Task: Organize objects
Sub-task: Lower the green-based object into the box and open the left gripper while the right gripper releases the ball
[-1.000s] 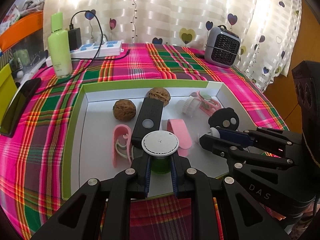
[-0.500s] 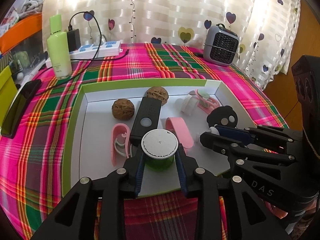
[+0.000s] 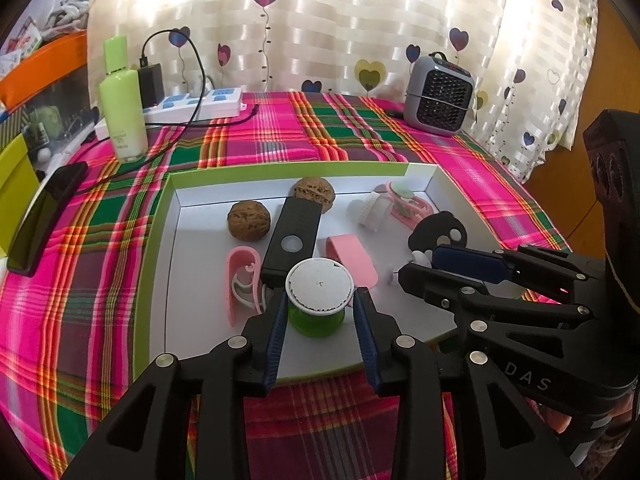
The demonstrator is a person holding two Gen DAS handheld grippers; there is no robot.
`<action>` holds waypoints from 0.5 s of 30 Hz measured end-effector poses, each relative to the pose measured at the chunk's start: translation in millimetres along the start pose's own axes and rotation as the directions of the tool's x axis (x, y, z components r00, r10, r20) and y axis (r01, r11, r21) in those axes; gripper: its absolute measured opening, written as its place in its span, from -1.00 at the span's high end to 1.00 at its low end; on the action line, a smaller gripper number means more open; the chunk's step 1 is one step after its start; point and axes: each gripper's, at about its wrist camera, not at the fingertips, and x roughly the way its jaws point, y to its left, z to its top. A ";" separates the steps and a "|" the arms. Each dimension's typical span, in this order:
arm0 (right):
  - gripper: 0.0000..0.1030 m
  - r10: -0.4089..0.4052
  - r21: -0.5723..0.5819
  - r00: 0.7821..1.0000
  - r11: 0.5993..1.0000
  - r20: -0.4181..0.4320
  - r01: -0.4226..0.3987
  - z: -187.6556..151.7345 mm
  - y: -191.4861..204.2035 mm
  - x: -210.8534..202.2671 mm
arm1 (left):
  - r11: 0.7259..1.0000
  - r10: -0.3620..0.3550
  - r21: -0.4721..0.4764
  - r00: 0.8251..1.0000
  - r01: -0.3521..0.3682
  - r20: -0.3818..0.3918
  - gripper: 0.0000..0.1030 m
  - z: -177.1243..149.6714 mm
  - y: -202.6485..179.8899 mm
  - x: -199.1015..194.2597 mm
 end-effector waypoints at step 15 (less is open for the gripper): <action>0.31 -0.010 0.002 0.999 1.000 0.033 0.010 -9.2 5.2 -17.7 | 1.000 0.021 0.002 0.999 -0.021 0.031 0.28 -7.8 -1.5 -20.4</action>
